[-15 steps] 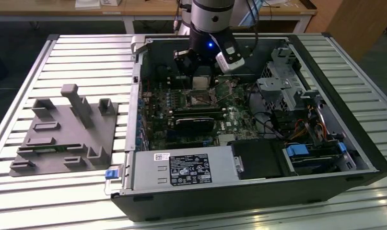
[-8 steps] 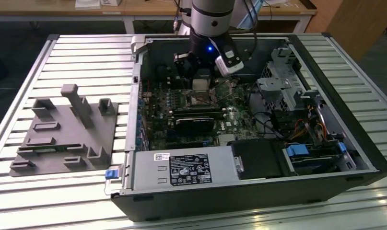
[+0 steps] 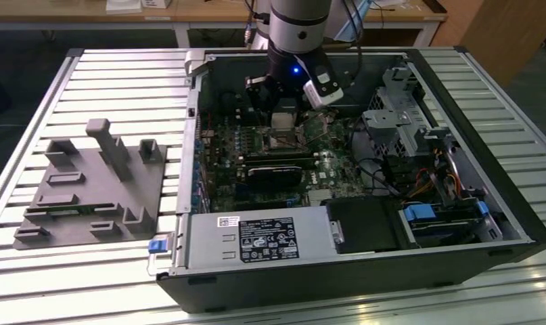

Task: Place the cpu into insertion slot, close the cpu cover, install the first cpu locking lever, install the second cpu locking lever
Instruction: 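Place the cpu into insertion slot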

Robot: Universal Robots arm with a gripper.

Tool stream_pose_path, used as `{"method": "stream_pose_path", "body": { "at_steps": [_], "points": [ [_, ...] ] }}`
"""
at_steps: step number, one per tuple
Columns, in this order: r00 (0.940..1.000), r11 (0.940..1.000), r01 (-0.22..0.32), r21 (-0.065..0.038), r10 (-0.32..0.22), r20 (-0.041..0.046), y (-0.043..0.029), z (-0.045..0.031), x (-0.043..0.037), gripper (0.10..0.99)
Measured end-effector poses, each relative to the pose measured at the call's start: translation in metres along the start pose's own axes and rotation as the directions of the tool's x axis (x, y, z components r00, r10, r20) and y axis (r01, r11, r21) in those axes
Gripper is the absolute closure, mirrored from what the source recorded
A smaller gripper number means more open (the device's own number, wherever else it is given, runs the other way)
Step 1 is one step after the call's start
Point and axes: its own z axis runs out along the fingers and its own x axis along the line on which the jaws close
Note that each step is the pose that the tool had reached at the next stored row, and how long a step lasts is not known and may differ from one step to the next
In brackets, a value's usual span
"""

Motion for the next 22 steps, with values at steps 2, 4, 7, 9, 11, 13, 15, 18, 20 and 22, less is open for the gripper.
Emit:
{"method": "stream_pose_path", "body": {
  "at_steps": [2,4,7,9,11,13,15,18,20,22],
  "points": [
    [0.9998,0.9998,-0.018,-0.001,0.018,0.0015,0.0,0.0001,0.0,0.545],
    [0.9991,0.9991,-0.042,-0.001,0.042,0.0036,0.0,0.0002,0.0,0.545],
    [0.9969,0.9969,-0.079,-0.002,0.079,0.0067,0.0,0.0003,0.0,0.545],
    [0.9946,0.9947,-0.103,-0.003,0.103,0.0088,0.0,0.0004,0.0,0.545],
    [0.992,0.9921,-0.126,-0.003,0.126,0.0106,0.0,0.0005,0.0,0.545],
    [0.9892,0.9893,-0.146,-0.004,0.146,0.0123,0.0,0.0005,0.0,0.545],
    [0.9862,0.9863,-0.165,-0.004,0.165,0.0139,0.0,0.0005,0.0,0.545],
    [0.9807,0.9808,-0.195,-0.006,0.195,0.0164,0.0,0.0006,0.0,0.545],
    [0.9765,0.9767,-0.215,-0.006,0.215,0.018,0.0,0.0006,0.0,0.545],
    [0.9717,0.9719,-0.235,-0.007,0.235,0.0197,0.0,0.0006,0.0,0.545]
  ]
}}
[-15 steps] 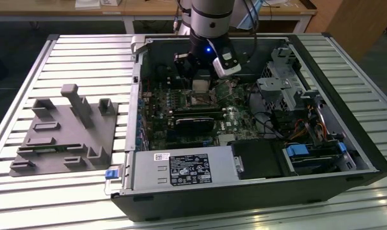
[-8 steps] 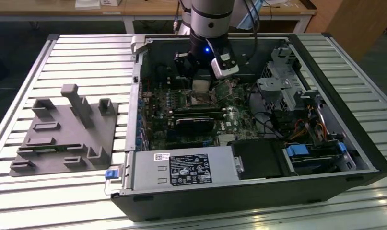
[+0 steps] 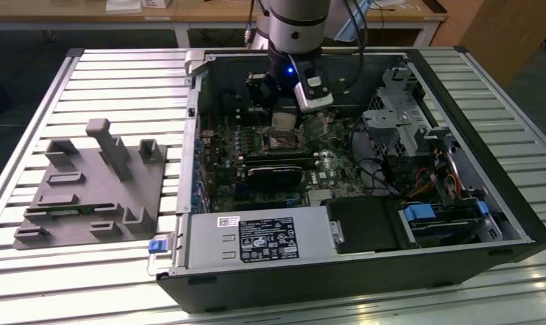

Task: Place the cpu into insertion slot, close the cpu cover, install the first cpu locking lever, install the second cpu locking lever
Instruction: 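Place the cpu into insertion slot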

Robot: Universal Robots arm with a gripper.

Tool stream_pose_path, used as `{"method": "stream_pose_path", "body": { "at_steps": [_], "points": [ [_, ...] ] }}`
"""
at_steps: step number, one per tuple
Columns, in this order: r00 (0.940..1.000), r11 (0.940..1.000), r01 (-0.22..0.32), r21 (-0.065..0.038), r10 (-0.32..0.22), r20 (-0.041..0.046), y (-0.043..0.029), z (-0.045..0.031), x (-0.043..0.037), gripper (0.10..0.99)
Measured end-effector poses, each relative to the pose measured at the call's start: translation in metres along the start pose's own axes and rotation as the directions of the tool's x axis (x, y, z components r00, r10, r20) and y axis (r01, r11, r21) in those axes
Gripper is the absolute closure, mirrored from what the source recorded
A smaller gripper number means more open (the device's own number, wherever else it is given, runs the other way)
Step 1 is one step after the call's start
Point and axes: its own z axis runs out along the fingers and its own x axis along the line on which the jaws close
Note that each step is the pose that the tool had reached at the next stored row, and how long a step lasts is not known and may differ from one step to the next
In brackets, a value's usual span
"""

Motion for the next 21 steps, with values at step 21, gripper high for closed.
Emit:
{"method": "stream_pose_path", "body": {
  "at_steps": [21],
  "points": [
    [0.9802,0.9803,-0.197,-0.005,0.198,0.0166,-0.0001,0.0006,0.0,0.545]
  ]
}}
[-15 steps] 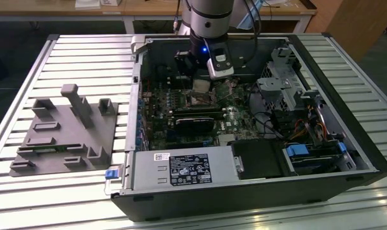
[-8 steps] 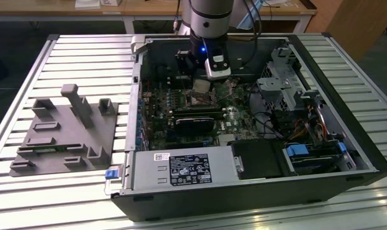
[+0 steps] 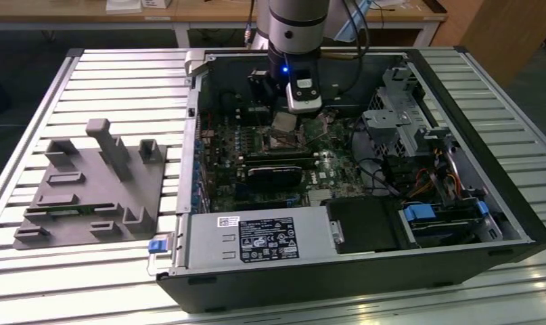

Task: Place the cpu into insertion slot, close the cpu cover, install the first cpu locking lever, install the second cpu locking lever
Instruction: 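Place the cpu into insertion slot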

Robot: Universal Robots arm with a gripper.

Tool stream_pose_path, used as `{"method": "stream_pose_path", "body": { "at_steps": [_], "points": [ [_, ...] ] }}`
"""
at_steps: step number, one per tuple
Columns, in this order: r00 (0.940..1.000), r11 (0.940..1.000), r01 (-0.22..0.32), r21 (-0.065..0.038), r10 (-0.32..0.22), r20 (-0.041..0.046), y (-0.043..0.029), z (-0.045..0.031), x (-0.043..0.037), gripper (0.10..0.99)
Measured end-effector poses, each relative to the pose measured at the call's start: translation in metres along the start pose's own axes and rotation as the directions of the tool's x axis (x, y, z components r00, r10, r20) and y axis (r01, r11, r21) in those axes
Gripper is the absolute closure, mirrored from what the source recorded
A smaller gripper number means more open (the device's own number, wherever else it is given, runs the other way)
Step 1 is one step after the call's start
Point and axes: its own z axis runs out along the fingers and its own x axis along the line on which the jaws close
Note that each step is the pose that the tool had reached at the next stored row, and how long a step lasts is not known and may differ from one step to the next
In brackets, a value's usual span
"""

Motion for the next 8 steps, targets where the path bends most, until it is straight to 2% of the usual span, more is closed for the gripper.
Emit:
{"method": "stream_pose_path", "body": {
  "at_steps": [8],
  "points": [
    [0.9978,0.9978,-0.066,-0.002,0.066,0.0056,0.0,0.0001,0.0,0.545]
  ]
}}
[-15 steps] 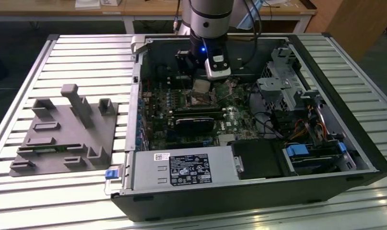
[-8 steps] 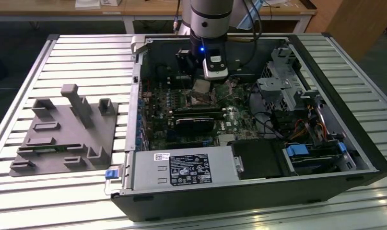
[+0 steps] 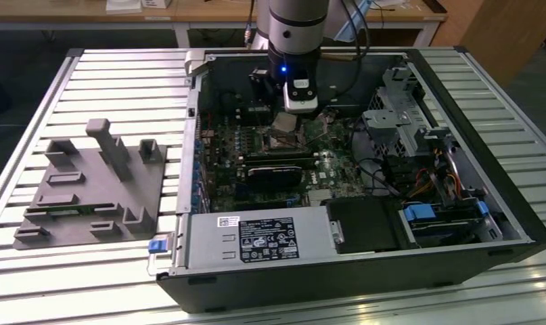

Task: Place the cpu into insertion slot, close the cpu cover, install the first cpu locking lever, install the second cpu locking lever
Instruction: 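Place the cpu into insertion slot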

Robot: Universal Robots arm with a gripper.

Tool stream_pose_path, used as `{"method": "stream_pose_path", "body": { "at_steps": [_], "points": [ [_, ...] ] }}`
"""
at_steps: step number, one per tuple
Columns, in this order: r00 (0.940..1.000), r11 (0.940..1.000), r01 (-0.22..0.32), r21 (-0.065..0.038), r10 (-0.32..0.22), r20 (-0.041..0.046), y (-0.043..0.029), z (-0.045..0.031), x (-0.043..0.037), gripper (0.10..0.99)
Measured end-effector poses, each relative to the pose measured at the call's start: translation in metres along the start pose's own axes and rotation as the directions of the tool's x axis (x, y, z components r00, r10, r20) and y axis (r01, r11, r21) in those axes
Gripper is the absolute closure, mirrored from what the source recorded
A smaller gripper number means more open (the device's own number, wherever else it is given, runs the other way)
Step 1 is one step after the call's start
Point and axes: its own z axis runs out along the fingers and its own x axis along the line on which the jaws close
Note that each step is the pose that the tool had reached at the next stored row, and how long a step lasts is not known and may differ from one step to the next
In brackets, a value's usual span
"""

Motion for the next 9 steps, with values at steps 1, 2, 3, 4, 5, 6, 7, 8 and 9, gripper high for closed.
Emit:
{"method": "stream_pose_path", "body": {
  "at_steps": [1,2,3,4,5,6,7,8,9],
  "points": [
    [1.0,1.0,-0.009,0.0,0.009,0.0007,0.0,0.0,0.0,0.545],
    [0.9998,0.9999,-0.017,0.0,0.017,0.0014,0.0,0.0,0.0,0.545],
    [0.9997,0.9997,-0.025,0.0,0.025,0.0022,0.0,0.0,0.0,0.545],
    [0.9995,0.9995,-0.033,-0.001,0.033,0.0028,0.0,0.0,0.0,0.545],
    [0.9992,0.9992,-0.041,-0.001,0.041,0.0035,0.0,0.0,0.0,0.545],
    [0.9987,0.9987,-0.05,-0.001,0.05,0.0043,0.0,0.0001,0.0,0.545],
    [0.9982,0.9982,-0.06,-0.001,0.06,0.0051,0.0,0.0001,0.0,0.545],
    [0.9975,0.9975,-0.071,-0.002,0.071,0.0061,0.0,0.0001,0.0,0.545],
    [0.9966,0.9966,-0.082,-0.002,0.082,0.007,0.0,0.0002,0.0,0.545]
  ]
}}
